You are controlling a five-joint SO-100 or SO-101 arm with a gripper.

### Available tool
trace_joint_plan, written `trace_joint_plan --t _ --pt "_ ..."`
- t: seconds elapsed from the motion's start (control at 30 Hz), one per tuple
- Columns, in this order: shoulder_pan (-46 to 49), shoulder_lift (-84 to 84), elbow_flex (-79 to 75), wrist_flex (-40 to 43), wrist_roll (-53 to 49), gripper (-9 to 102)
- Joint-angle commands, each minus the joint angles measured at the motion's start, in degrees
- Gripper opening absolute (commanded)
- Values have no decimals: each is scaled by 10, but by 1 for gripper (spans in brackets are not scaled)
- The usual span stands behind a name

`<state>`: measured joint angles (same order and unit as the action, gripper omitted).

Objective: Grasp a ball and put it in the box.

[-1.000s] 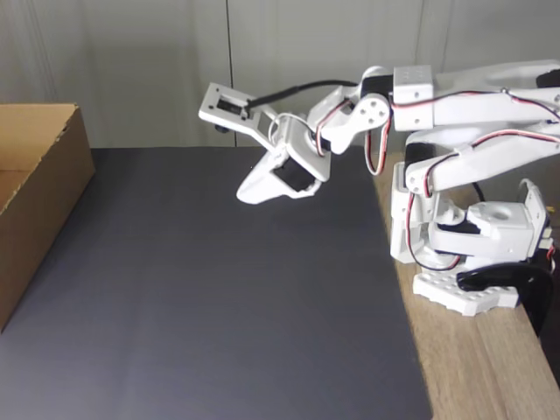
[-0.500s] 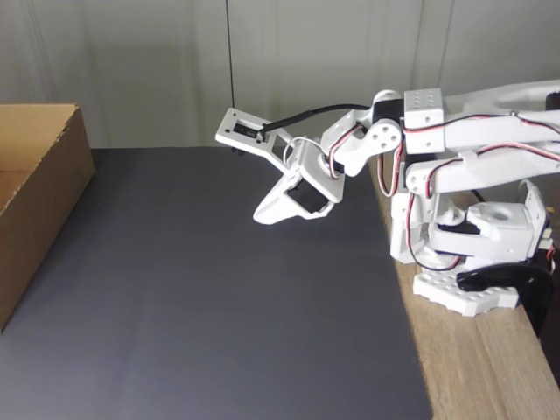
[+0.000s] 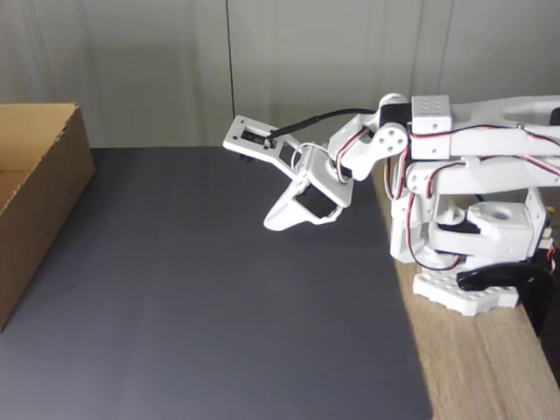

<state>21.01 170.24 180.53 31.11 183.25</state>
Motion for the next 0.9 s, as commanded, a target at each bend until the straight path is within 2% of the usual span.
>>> trace_joint_plan --t 0.0,0.33,0.57,0.87 --pt "1 18 -3 40 4 0" --pt "0 73 -3 185 -3 0" --pt "6 91 -2 210 -22 0" --pt "7 91 -2 239 -108 0"
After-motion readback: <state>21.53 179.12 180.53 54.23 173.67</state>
